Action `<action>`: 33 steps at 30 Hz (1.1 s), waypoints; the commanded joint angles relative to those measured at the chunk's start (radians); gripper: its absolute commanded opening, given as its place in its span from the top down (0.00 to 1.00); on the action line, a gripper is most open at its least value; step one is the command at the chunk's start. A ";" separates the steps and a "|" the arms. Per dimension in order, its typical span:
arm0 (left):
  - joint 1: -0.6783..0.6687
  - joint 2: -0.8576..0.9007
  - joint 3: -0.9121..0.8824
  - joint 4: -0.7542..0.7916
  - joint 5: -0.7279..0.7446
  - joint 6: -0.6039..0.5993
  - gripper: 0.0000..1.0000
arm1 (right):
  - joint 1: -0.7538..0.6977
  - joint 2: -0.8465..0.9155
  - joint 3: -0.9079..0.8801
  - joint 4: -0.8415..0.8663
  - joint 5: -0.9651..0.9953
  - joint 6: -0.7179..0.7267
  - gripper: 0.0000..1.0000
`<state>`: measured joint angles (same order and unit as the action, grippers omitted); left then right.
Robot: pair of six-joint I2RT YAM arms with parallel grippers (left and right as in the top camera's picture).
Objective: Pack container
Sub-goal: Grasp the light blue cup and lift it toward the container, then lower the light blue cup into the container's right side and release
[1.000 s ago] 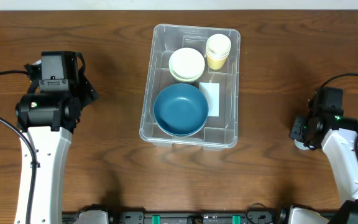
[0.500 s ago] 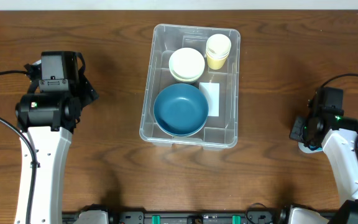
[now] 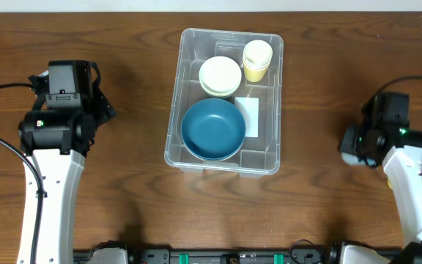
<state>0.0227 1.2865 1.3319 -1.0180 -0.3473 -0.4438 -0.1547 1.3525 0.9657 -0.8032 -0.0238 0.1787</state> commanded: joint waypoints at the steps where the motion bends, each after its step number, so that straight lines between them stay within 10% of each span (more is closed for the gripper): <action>1: 0.003 -0.006 0.002 -0.003 -0.021 0.006 0.02 | 0.071 -0.020 0.139 -0.012 -0.037 0.011 0.99; 17: 0.003 -0.006 0.002 -0.003 -0.021 0.006 0.02 | 0.631 0.106 0.632 -0.047 0.195 0.033 0.99; 33: 0.003 -0.006 0.002 -0.002 -0.021 0.006 0.02 | 0.681 0.454 0.734 -0.101 0.147 0.022 0.99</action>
<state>0.0227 1.2865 1.3319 -1.0176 -0.3473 -0.4438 0.5232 1.7790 1.6691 -0.9085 0.1268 0.1989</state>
